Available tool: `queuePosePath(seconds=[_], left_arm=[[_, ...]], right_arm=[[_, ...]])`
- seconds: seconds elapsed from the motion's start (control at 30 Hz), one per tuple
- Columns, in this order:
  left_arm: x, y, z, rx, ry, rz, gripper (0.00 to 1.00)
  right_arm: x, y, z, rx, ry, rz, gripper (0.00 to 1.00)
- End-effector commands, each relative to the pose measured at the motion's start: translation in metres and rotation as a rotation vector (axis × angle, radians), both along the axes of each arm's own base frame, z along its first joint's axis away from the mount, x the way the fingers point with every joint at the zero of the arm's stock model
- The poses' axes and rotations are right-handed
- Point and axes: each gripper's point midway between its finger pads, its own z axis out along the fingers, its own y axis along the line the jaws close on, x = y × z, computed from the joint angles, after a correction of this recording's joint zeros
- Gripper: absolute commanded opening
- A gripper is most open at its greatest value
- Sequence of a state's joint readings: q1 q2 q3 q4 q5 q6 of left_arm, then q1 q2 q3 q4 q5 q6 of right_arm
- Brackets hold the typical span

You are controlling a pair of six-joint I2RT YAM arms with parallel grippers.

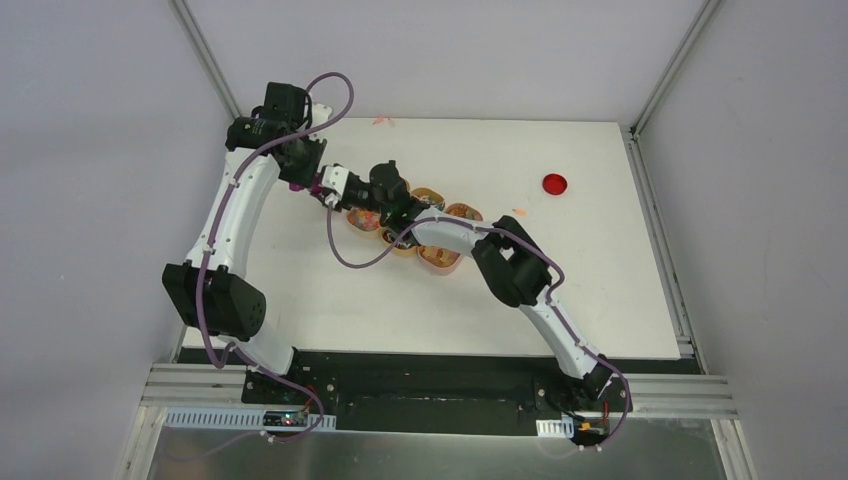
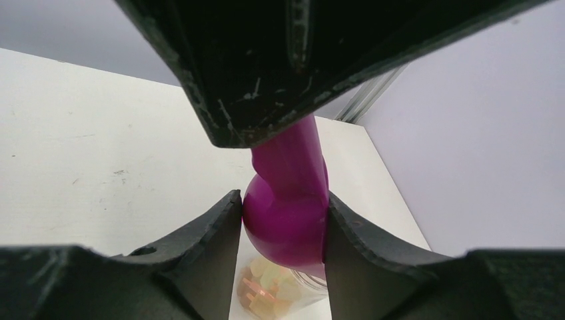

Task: Pack the candies
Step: Place the fake candies in the packing bottle.

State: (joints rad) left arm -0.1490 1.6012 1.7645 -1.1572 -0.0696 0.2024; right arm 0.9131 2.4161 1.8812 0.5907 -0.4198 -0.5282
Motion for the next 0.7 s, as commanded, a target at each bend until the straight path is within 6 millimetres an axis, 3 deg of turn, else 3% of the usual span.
queuePosePath(seconds=[0.0, 0.33, 0.67], left_arm=[[0.034, -0.004, 0.039, -0.023, -0.182, -0.027, 0.00], [0.044, -0.006, 0.043, -0.011, -0.197, -0.052, 0.00], [0.057, -0.014, 0.065, -0.042, -0.245, -0.075, 0.00]], right_arm=[[-0.007, 0.011, 0.016, 0.036, 0.001, 0.043, 0.47], [-0.005, 0.015, 0.019, 0.044, 0.007, 0.049, 0.46], [-0.008, 0.019, 0.020, 0.050, 0.026, 0.069, 0.45]])
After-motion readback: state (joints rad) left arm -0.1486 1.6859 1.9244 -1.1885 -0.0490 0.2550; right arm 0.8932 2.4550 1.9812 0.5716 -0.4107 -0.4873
